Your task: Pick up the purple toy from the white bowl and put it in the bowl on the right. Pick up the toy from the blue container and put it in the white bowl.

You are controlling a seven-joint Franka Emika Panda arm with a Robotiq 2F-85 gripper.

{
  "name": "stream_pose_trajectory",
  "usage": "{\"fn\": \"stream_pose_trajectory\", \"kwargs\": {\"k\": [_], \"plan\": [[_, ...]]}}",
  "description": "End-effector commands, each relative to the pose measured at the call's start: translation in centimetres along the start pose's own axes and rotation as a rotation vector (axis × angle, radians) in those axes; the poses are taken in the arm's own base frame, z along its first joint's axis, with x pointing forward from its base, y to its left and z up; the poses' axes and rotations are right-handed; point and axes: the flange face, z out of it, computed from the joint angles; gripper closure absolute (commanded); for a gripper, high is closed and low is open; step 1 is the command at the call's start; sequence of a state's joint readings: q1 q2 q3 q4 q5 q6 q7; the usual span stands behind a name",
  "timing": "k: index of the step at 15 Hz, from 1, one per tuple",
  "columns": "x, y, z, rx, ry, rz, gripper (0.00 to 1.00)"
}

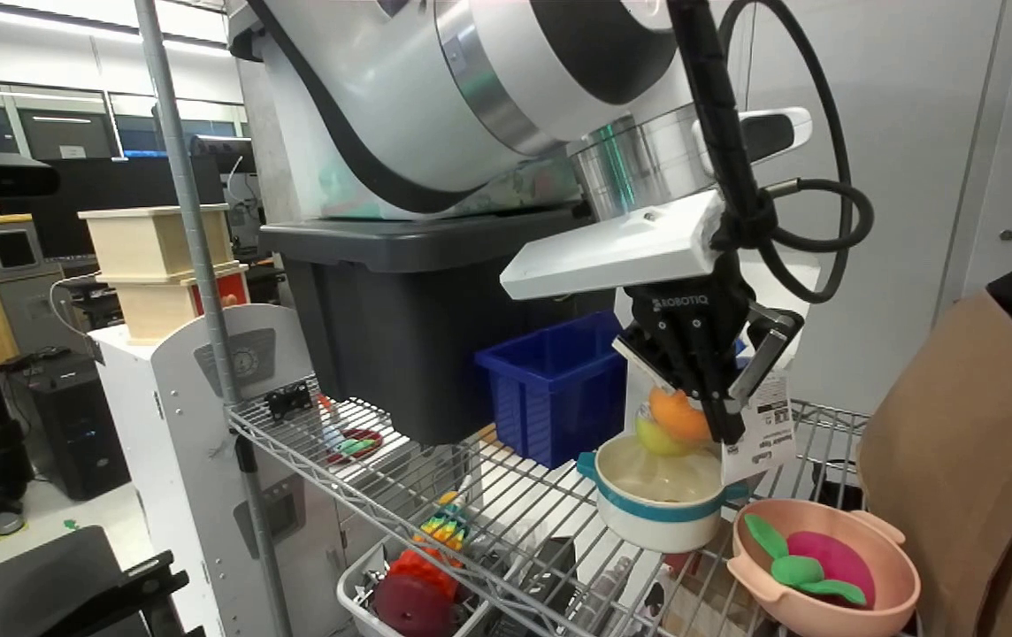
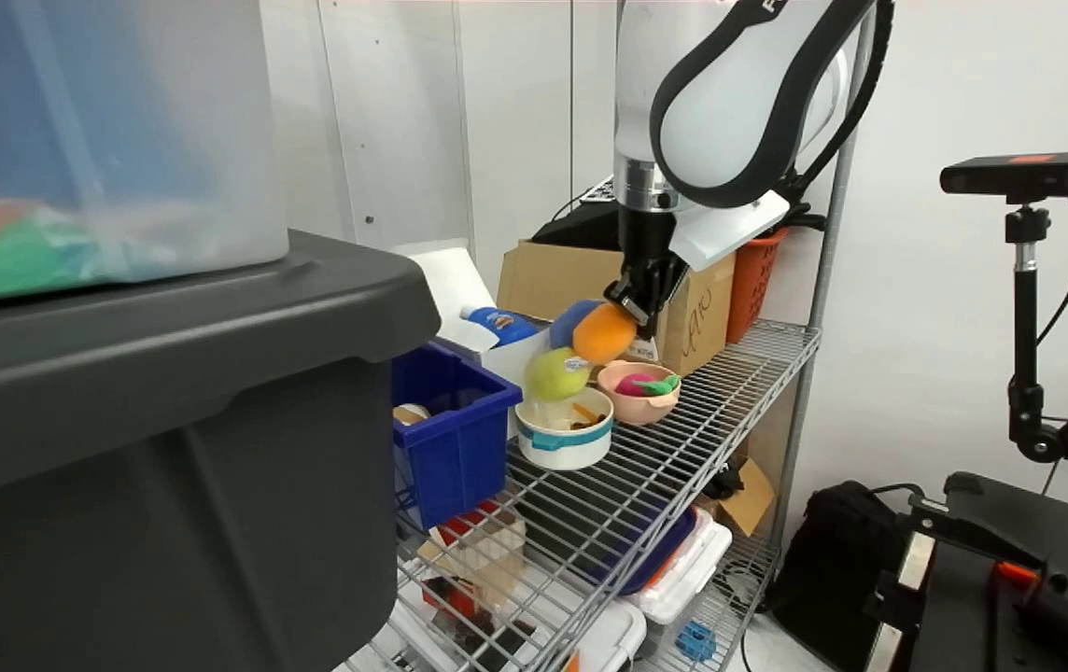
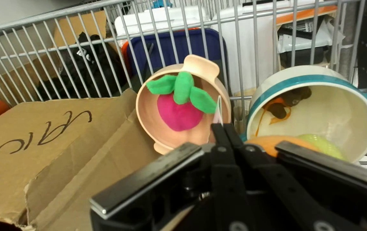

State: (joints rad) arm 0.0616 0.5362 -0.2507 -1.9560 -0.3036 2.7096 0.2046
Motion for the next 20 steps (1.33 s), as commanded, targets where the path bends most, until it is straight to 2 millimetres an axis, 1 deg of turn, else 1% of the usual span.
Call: {"fn": "stream_pose_trajectory", "kwargs": {"k": [1,5,6,7,8,11,15,17,18,20], "plan": [[0.4,-0.5,0.0,-0.015,0.018,0.001,1.0],[0.3,-0.6,0.2,-0.013,0.011,-0.003,1.0],[0.2,-0.7,0.2,-0.009,0.005,0.002,0.73],[0.3,-0.7,0.3,-0.009,-0.001,0.007,0.72],[0.2,-0.7,0.3,-0.01,-0.002,0.007,0.68],[0.3,-0.7,0.1,-0.009,-0.002,0.013,0.45],[0.2,-0.5,0.0,-0.009,-0.002,0.019,0.17],[0.1,-0.3,-0.4,-0.004,-0.004,0.025,0.02],[-0.2,-0.2,-0.7,0.005,-0.012,0.021,0.0],[-1.1,0.1,-1.1,0.031,-0.058,0.004,0.0]]}}
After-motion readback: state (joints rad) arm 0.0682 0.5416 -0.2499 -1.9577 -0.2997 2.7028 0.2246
